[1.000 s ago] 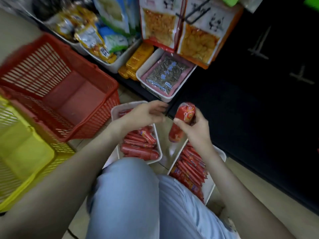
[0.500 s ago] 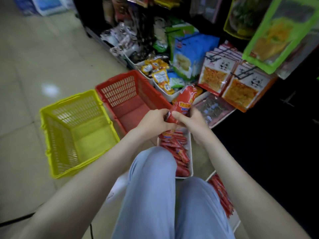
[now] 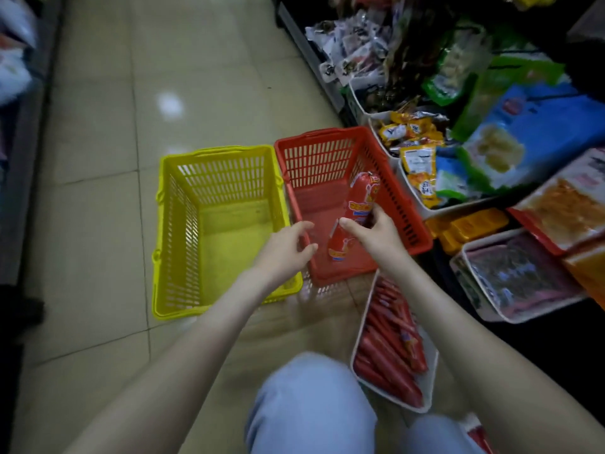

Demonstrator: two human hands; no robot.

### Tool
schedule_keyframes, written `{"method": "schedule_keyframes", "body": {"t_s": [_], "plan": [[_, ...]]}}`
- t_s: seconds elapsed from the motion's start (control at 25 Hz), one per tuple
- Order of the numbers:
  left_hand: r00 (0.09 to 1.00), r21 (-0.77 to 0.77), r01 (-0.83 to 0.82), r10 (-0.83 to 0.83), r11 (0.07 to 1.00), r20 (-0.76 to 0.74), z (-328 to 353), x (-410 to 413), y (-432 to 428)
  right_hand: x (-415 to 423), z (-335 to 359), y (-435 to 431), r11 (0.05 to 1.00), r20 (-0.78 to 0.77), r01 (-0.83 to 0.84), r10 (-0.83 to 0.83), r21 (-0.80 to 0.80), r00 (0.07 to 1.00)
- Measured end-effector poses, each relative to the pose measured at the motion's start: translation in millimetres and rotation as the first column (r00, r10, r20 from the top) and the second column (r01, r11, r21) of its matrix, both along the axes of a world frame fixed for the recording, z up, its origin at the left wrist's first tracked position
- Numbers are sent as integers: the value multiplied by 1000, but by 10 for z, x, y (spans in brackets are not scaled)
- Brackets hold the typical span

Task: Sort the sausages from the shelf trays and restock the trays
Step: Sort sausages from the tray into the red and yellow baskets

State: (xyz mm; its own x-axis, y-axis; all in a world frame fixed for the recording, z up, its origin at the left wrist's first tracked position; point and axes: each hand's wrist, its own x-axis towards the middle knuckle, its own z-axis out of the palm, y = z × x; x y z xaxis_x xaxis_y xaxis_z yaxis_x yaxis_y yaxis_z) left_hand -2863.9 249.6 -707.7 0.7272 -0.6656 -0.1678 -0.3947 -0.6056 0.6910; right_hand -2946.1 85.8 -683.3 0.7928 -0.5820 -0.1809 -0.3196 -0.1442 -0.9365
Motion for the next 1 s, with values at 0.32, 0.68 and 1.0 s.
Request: {"method": "schedule_keyframes", "body": {"t_s": [0.32,0.68,1.0], "plan": [[799,565,351,-553,747,235,-1136,289,-728,369,-1186,-751,998,-161,-19,9,-63,987],[809,358,163,-332,919,485,-1690,520,-431,1051,-2434,-702,327,-824,-938,495,-116,274],[820,447,34,-280,894,499,-1624,357,-609,820,-2125,-876,543,-671,-804,504,-243,543]]}}
